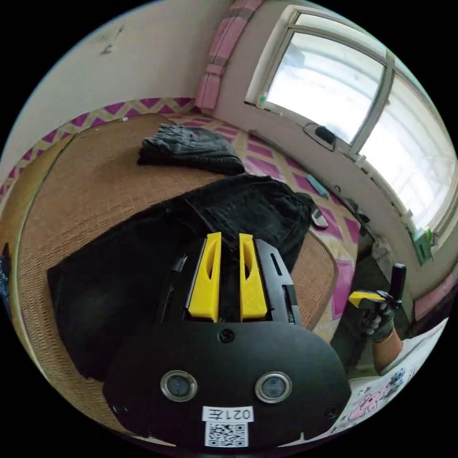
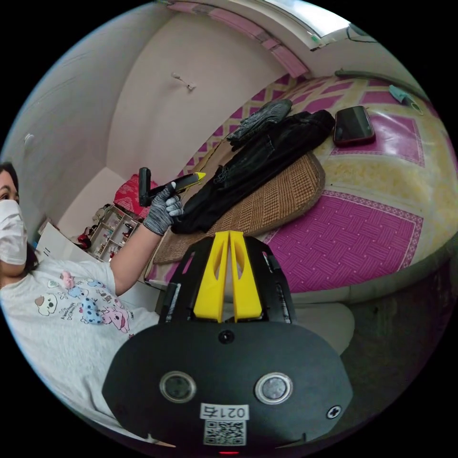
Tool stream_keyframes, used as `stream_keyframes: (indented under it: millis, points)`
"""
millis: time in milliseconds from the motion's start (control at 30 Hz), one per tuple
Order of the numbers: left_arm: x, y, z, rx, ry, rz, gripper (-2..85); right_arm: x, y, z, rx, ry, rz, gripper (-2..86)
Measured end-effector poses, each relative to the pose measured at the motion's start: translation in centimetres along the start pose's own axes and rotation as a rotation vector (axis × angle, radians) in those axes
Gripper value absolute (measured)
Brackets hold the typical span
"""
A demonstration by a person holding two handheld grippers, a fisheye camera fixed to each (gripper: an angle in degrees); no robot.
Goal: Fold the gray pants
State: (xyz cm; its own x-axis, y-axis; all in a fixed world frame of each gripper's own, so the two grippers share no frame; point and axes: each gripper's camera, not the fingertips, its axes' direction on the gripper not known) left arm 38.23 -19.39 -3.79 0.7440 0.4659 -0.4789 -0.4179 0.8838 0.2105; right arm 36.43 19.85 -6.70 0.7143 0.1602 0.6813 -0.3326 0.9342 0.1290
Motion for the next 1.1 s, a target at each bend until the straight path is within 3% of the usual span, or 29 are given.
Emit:
stream_keyframes:
  millis: [100, 167, 467, 733, 900, 1100]
  points:
    - [-1.8, -1.2, 2.5, -0.062, -0.121, -0.050, 3.7, -0.6, -0.3, 0.2, -0.006, 0.005, -0.018, -0.5]
    - [-1.9, -1.0, 5.5, -0.169, -0.093, -0.018, 3.8, -1.0, -0.6, 0.5, -0.015, 0.021, -0.029, -0.1]
    - [-1.2, 0.6, 2.8, -0.019, -0.125, 0.040, 3.9, 2.4, -10.3, -1.2, 0.202, 0.328, 0.140, 8.3]
    - [-5.4, 5.1, -1.7, -0.043, -0.095, -0.029, 2.6, 10.7, -16.1, 3.0, 0.188, 0.114, 0.525, 13.2]
    - [-8.7, 8.7, -4.8, -0.027, -0.102, -0.066, 1.1, 9.3, -17.4, 4.7, 0.241, 0.170, 0.541, 13.0]
    - [-11.5, 11.7, -8.5, 0.029, -0.076, -0.097, 0.2, 9.7, -17.5, 6.8, 0.318, 0.044, 0.647, 9.2]
